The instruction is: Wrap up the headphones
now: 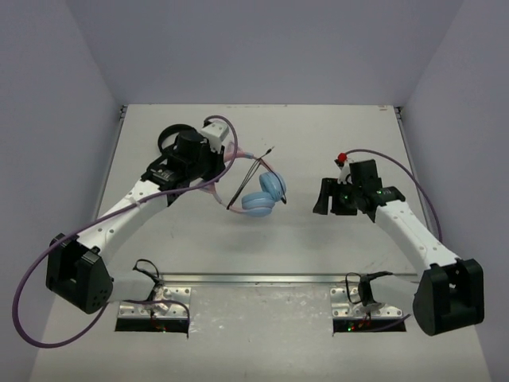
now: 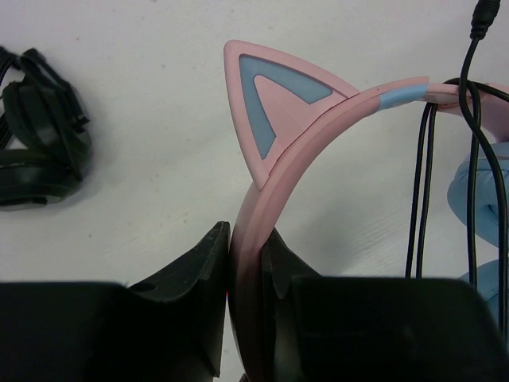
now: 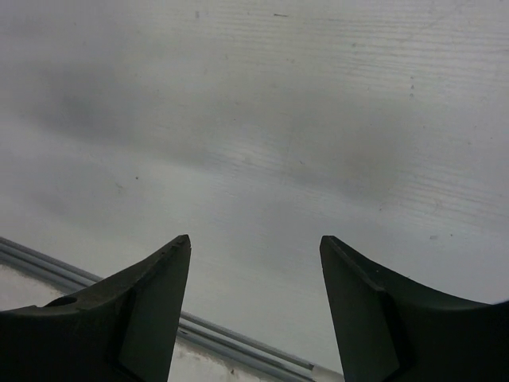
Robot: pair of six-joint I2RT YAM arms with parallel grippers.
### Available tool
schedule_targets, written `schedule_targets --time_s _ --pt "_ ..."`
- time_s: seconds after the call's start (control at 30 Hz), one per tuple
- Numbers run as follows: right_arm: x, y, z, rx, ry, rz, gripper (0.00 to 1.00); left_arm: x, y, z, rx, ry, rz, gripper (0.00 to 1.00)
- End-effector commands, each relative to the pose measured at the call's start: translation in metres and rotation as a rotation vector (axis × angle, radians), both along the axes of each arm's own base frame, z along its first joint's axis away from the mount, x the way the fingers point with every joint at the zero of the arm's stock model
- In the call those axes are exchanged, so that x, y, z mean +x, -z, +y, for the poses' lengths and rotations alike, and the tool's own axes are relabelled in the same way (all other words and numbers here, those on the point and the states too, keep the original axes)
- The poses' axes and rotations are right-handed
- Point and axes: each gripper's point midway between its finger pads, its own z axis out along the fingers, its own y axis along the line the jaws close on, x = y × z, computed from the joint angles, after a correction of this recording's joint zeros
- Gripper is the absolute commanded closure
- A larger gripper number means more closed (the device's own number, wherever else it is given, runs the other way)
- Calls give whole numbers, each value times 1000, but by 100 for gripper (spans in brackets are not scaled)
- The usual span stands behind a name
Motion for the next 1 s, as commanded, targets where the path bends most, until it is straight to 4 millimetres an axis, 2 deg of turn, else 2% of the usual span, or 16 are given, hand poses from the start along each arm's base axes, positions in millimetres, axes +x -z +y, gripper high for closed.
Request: schedule_targets --time_s 0.0,0.07,0.1,0.13,0.23,0.27,0.33,0.37,0.47,0.73,0.83,0.97 --pt "3 -34 6 53 21 -78 32 18 -12 30 -14 -145 -69 100" --pt "-3 -37 9 82 13 -82 32 17 -9 43 -22 -213 -67 100" --pt "-5 -41 10 93 11 -98 32 13 2 50 -9 -224 -53 100" --pt "-9 -40 13 112 1 -92 32 13 3 53 5 -222 -73 100" --pt "-18 -42 21 167 -15 -82 32 9 12 78 48 -333 -92 100" --pt "-20 -43 24 187 -15 -74 32 8 20 91 55 -387 -74 100" --pt "-25 -45 29 225 -26 -71 32 6 29 106 29 -464 -41 100" --pt "-28 -47 35 261 -38 -59 32 4 41 120 31 -507 -16 100" --pt "-32 -51 39 291 -54 -72 31 0 59 134 18 -542 20 100" --pt "-43 -58 45 334 -97 -88 30 -23 109 174 92 -550 62 100" --pt "-47 -60 50 376 -98 -89 30 -23 118 185 126 -537 47 100" --pt "-52 -62 53 394 -113 -84 30 -13 117 198 230 -481 -7 100"
